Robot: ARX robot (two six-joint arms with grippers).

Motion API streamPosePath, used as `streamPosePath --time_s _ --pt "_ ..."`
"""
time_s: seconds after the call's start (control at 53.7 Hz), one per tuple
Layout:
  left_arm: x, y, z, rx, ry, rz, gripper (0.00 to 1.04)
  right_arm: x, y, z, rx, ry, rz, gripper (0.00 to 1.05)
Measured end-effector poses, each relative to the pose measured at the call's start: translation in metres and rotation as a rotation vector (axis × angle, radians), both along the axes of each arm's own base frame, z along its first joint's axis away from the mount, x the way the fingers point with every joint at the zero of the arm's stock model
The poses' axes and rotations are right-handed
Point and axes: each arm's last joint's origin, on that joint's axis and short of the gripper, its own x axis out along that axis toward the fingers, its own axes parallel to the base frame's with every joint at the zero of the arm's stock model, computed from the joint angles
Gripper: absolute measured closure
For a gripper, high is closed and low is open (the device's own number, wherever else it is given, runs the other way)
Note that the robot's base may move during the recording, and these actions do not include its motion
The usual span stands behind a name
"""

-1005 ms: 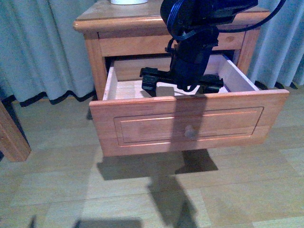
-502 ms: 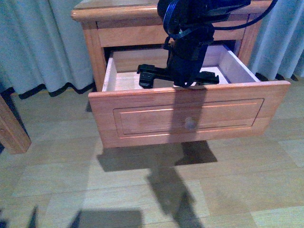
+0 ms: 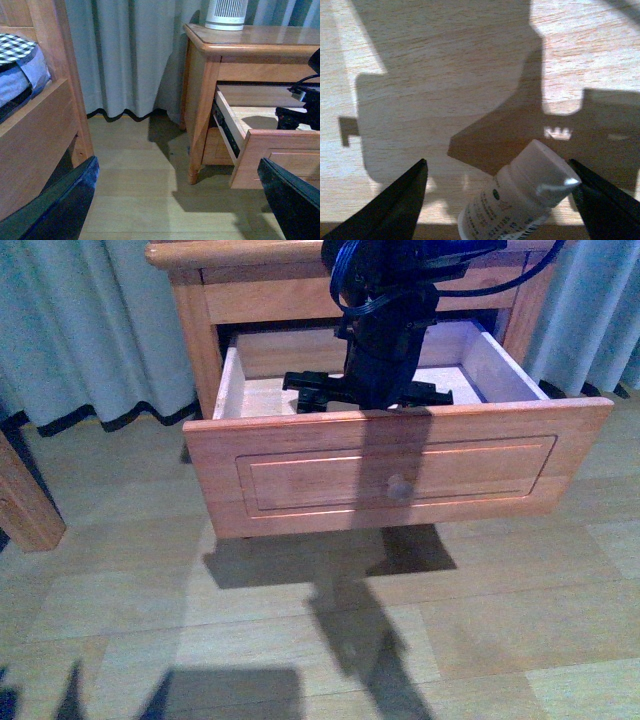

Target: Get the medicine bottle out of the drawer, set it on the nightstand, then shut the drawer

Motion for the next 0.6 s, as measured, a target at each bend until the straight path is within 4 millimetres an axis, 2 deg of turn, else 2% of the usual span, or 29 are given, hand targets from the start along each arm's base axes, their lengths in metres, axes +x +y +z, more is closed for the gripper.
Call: streamPosePath --time_s 0.223,0.54,0.595 --pt "0.000 0.000 0.000 0.000 0.000 0.000 0.06 0.001 -0.003 -0.004 0.002 0.001 -0.005 0.71" --pt "0.000 0.000 0.000 0.000 0.000 0.000 0.06 -0.006 -0.009 0.002 0.028 -0.034 0.014 0.74" --pt "0.000 0.000 0.000 0.000 0.000 0.000 0.06 -0.007 -0.009 0.009 0.030 -0.071 0.039 0.74"
